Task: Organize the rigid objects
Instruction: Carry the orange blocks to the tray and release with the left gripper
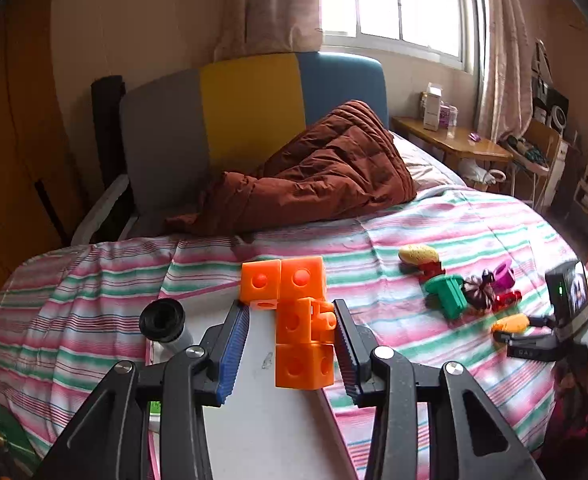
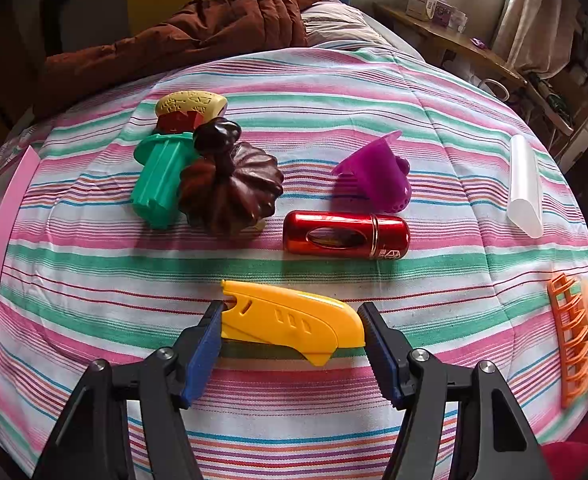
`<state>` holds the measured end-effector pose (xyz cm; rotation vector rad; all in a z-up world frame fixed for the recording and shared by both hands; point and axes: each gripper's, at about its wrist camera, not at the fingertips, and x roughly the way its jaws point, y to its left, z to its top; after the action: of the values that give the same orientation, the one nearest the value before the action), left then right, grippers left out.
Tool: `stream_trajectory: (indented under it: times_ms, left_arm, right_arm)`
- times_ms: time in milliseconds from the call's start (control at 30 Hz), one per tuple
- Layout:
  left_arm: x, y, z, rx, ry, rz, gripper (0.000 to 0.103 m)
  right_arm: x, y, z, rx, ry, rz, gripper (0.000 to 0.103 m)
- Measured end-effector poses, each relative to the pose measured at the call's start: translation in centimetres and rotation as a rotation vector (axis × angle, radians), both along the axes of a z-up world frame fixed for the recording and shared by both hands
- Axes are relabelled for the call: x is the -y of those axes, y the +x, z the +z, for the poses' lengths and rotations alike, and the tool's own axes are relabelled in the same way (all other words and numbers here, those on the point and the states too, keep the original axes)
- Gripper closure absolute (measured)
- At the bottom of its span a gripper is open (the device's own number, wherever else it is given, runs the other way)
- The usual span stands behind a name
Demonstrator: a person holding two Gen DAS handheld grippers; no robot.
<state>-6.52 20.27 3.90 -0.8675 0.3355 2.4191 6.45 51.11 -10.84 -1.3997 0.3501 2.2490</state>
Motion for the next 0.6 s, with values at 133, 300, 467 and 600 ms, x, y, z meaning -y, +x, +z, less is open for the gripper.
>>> stream_trajectory:
  times_ms: [133, 300, 467, 600]
  left_arm:
    - [-0.1, -0.7, 0.3, -0.005, 0.026, 0.012, 0.061]
    - [0.4, -1.2, -1.0, 0.023, 0.041, 0.030, 0.061]
    - [1.1, -1.5, -3.2, 0.042, -0.017, 0.040, 0.061]
    - [2.0, -1.5, -4.0, 0.030, -0.032, 0.065, 0.061]
  right_arm:
    - [0.0, 0.1, 0.0, -0.002, 0.003, -0.006, 0.036]
    - [0.1, 0.0, -0.1, -0.008, 0.011, -0.002, 0.036]
    - [0.0, -0.3, -0.1, -0.011, 0.015, 0.005, 0.036]
    - [0.0, -0.4, -0.1, -0.013, 0.020, 0.007, 0.036]
